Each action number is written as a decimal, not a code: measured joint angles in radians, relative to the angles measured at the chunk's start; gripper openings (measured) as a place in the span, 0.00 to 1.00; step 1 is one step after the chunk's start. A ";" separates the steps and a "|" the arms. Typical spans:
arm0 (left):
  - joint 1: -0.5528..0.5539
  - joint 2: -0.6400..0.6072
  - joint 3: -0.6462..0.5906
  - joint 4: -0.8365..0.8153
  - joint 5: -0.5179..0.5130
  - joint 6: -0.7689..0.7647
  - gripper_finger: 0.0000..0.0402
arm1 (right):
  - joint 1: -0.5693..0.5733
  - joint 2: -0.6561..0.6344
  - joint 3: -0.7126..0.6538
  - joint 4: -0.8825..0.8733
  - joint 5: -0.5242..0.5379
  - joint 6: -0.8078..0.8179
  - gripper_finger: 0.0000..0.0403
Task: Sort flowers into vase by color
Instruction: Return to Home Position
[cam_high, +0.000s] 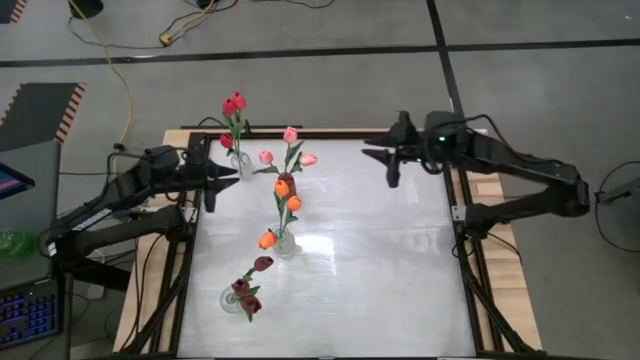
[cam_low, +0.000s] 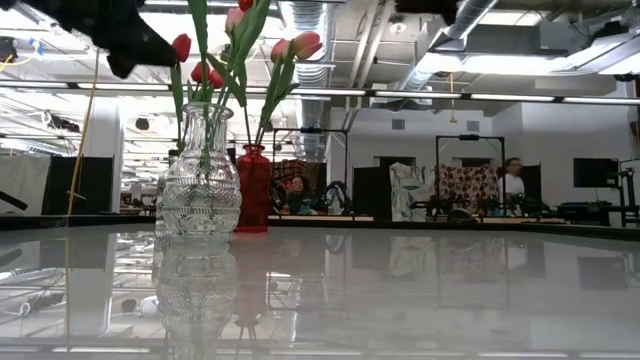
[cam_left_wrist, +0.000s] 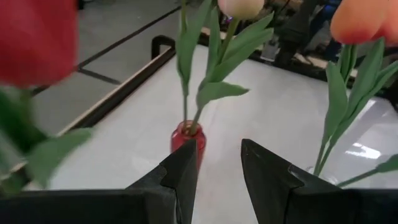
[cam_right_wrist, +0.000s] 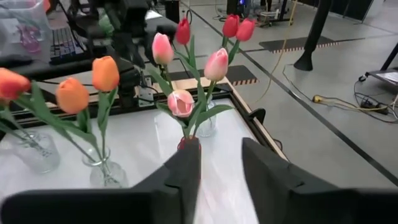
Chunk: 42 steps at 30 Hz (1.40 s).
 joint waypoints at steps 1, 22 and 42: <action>-0.003 0.000 -0.027 0.037 0.006 -0.013 0.28 | 0.000 -0.019 0.000 -0.020 0.000 0.000 0.32; -0.016 -0.001 -0.374 0.583 0.150 -0.001 0.00 | -0.006 -0.404 -0.487 0.090 -0.055 -0.057 0.12; -0.015 -0.001 -0.636 1.061 0.193 -0.052 0.00 | -0.060 -0.708 -0.949 0.472 -0.059 0.115 0.09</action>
